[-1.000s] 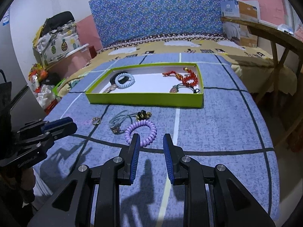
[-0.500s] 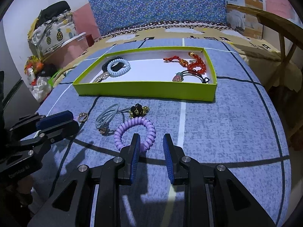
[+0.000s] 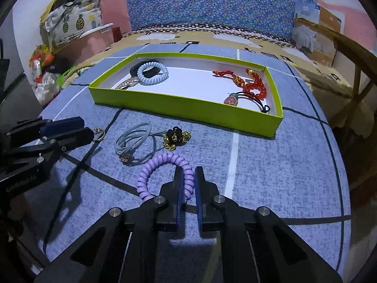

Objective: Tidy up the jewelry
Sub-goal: 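Grasp the gold ring with the left tool while the right tool grasps the purple coil bracelet, then carry the gold ring with the left tool while the right tool carries the purple coil toward the box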

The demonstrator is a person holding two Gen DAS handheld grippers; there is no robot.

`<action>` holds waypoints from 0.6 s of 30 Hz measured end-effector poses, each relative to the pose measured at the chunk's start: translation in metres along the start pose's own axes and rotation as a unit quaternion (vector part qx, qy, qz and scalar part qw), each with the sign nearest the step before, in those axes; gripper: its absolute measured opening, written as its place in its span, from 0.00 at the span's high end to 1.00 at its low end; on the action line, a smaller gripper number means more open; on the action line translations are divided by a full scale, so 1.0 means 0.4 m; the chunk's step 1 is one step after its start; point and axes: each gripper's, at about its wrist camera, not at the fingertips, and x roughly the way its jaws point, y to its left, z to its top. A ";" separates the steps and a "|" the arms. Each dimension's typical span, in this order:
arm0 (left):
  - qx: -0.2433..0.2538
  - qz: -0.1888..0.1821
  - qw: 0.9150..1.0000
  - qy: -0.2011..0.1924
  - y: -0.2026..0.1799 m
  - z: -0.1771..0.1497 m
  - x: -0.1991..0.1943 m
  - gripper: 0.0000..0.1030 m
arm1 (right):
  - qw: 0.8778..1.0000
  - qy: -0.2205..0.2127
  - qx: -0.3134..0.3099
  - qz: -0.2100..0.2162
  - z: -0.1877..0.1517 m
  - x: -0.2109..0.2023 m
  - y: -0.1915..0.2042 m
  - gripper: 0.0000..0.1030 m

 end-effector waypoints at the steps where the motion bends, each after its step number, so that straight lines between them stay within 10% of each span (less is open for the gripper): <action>1: 0.000 -0.001 1.000 0.002 0.001 -0.001 0.003 0.70 | 1.000 0.000 0.002 0.000 -0.001 -0.002 -0.002 0.91; 18: 0.021 0.007 0.999 0.040 -0.025 0.000 0.050 0.77 | 0.999 -0.016 0.036 0.005 -0.019 -0.029 -0.039 0.91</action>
